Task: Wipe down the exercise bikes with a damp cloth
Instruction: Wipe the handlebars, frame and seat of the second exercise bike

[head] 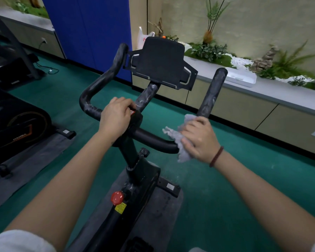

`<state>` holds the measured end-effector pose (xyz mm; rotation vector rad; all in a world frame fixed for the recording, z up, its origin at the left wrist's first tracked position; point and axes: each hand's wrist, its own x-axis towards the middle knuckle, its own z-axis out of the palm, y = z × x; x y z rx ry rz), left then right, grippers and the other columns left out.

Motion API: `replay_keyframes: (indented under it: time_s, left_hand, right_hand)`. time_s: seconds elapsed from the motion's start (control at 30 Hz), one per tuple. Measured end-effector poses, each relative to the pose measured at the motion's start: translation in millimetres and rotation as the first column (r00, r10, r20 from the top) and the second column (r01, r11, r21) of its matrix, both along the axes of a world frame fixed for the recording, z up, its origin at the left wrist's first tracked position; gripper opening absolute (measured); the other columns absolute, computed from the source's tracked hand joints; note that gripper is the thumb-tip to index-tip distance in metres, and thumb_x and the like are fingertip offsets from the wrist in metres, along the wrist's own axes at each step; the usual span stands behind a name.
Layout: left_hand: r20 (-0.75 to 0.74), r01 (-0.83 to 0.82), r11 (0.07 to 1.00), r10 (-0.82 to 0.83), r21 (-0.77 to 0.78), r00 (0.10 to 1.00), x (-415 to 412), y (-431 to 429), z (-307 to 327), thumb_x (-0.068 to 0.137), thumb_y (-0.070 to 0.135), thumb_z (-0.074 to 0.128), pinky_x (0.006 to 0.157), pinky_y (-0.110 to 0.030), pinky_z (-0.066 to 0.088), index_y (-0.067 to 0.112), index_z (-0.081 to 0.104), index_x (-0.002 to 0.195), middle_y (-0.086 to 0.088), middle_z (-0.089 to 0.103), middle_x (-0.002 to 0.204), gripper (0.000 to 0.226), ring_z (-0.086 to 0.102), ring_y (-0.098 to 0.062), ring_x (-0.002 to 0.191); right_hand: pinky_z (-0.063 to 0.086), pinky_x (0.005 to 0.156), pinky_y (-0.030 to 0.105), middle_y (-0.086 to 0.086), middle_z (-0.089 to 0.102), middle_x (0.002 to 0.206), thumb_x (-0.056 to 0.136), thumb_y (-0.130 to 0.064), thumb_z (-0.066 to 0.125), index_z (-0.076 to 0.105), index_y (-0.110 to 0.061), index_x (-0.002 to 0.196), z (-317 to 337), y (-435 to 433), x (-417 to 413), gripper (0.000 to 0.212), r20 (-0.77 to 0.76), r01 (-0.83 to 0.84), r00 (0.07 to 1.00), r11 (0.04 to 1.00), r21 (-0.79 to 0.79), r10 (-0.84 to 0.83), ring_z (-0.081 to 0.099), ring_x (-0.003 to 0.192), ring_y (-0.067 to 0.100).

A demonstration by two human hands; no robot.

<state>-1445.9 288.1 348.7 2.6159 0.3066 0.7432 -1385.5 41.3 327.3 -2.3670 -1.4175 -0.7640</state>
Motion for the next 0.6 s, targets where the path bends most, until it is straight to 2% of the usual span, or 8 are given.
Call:
replay_keyframes:
  time_s: [0.17,0.27,0.37,0.47,0.53,0.6]
  left_hand:
    - [0.002,0.001,1.000,-0.001,-0.003,1.000,-0.4,-0.5,0.9,0.085,0.002,0.041,0.078,-0.039,0.042,0.011,0.064,0.091,-0.004,0.063,0.094,0.025,0.049,-0.024,0.095]
    - [0.004,0.006,1.000,-0.006,-0.002,1.000,-0.3,-0.5,1.2,0.085,0.002,0.041,0.080,-0.040,0.042,0.011,0.063,0.090,-0.004,0.062,0.094,0.025,0.049,-0.025,0.094]
    - [0.014,-0.017,1.000,0.017,0.011,1.000,0.1,-1.3,0.2,0.086,0.004,0.041,0.076,-0.037,0.041,0.012,0.063,0.090,-0.002,0.062,0.093,0.024,0.049,-0.023,0.092]
    - [0.031,-0.024,0.999,0.024,0.022,0.999,1.4,-0.9,-1.4,0.085,0.003,0.042,0.074,-0.036,0.039,0.013,0.063,0.088,-0.002,0.063,0.091,0.023,0.049,-0.023,0.090]
    - [0.030,-0.025,0.999,0.025,0.030,0.999,2.4,-0.5,-1.0,0.086,0.004,0.042,0.073,-0.036,0.039,0.012,0.063,0.087,-0.003,0.063,0.090,0.022,0.048,-0.023,0.089]
    - [0.016,-0.031,0.998,0.030,0.060,0.999,5.4,-1.2,0.3,0.086,0.005,0.043,0.071,-0.037,0.039,0.009,0.061,0.085,-0.005,0.062,0.088,0.019,0.048,-0.024,0.088]
  right_hand:
    - [0.026,0.093,0.031,0.011,0.068,0.086,0.089,-0.029,0.023,0.068,-0.003,0.081,10.8,-10.8,61.9,0.053,-0.118,0.092,0.989,0.995,-0.025,-0.094,0.061,0.088,0.028]
    - [0.025,0.101,0.032,0.010,0.069,0.087,0.089,-0.031,0.020,0.068,-0.003,0.081,19.0,-7.3,74.6,0.056,-0.165,0.139,0.976,0.990,-0.005,-0.138,0.060,0.091,0.027]
    - [0.023,0.105,0.032,0.007,0.071,0.090,0.085,-0.029,0.026,0.072,-0.007,0.084,19.3,-2.0,58.4,0.051,-0.190,0.119,0.976,0.992,0.043,-0.109,0.060,0.093,0.024]
    - [0.019,0.095,0.024,-0.001,0.072,0.092,0.083,-0.031,0.034,0.073,-0.020,0.095,9.5,1.0,27.0,0.042,-0.214,0.078,0.976,0.989,0.125,-0.050,0.057,0.099,0.019]
    - [0.020,0.098,0.026,-0.006,0.072,0.085,0.084,-0.041,0.040,0.075,-0.024,0.085,2.8,5.4,13.9,0.039,-0.236,0.078,0.971,0.986,0.150,-0.041,0.055,0.099,0.016]
    - [0.027,0.097,0.033,-0.006,0.070,0.075,0.083,-0.040,0.045,0.074,-0.020,0.068,-2.8,6.5,16.6,0.038,-0.172,0.057,0.985,0.982,0.182,-0.025,0.060,0.093,0.019]
